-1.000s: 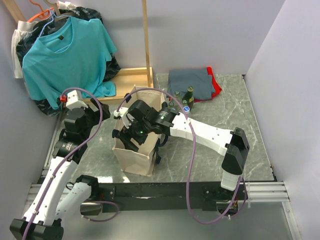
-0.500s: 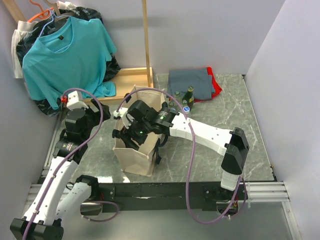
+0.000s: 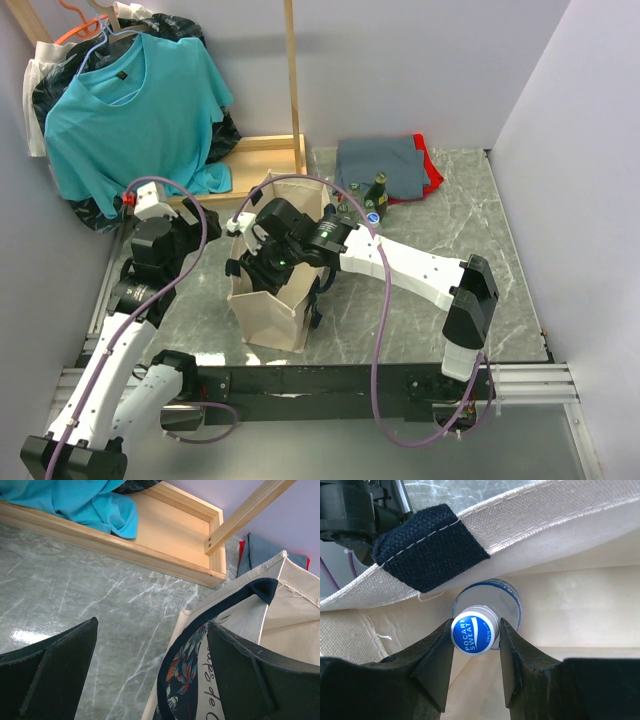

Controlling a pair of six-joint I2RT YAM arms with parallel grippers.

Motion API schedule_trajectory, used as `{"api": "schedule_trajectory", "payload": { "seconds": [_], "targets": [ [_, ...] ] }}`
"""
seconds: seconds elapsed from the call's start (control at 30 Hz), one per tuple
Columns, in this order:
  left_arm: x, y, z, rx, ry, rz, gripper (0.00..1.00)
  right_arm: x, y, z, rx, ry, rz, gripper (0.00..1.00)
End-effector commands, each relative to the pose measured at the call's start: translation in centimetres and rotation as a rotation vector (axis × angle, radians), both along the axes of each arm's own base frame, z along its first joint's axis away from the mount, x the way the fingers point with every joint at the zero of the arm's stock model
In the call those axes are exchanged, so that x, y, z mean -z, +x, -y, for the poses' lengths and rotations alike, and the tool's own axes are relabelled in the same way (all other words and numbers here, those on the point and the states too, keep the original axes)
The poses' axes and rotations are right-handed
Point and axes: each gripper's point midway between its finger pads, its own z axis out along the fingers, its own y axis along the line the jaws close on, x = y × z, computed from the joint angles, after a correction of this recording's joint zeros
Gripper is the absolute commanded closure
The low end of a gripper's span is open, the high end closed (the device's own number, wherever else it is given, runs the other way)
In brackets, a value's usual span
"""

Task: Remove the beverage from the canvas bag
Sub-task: Take out the drink from the canvas bag.

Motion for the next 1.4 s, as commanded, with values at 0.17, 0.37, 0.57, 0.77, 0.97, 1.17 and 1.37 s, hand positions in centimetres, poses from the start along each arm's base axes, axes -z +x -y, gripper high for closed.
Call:
{"api": "schedule_trajectory", "payload": {
  "seconds": [0.17, 0.37, 0.57, 0.77, 0.97, 1.17, 1.37],
  "targets": [
    [-0.9, 0.1, 0.0, -0.004, -0.022, 0.046, 0.04, 0.3, 0.4, 0.8, 0.033, -0.037, 0.017, 1.0],
    [-1.1, 0.2, 0.0, -0.006, -0.016, 0.044, 0.04, -2.1, 2.2, 1.2, 0.105, -0.015, 0.109, 1.0],
    [-1.0, 0.1, 0.0, -0.006, -0.024, 0.045, 0.04, -4.2, 3.7, 1.3, 0.163, 0.025, 0.186, 1.0],
    [-1.2, 0.1, 0.0, -0.004, -0.021, 0.052, 0.04, -6.1, 4.7, 1.5, 0.212, 0.069, 0.247, 1.0],
    [-0.9, 0.0, 0.0, 0.003, -0.003, 0.036, 0.04, -9.0, 6.1, 1.8, 0.295, 0.148, 0.326, 1.0],
    [-1.2, 0.1, 0.0, 0.0, -0.017, 0.05, 0.04, -10.1, 7.6, 2.3, 0.347, 0.17, 0.369, 1.0],
    [-1.1, 0.1, 0.0, -0.001, -0.015, 0.047, 0.04, -10.0, 9.1, 2.6, 0.385, 0.16, 0.386, 1.0]
  ]
}}
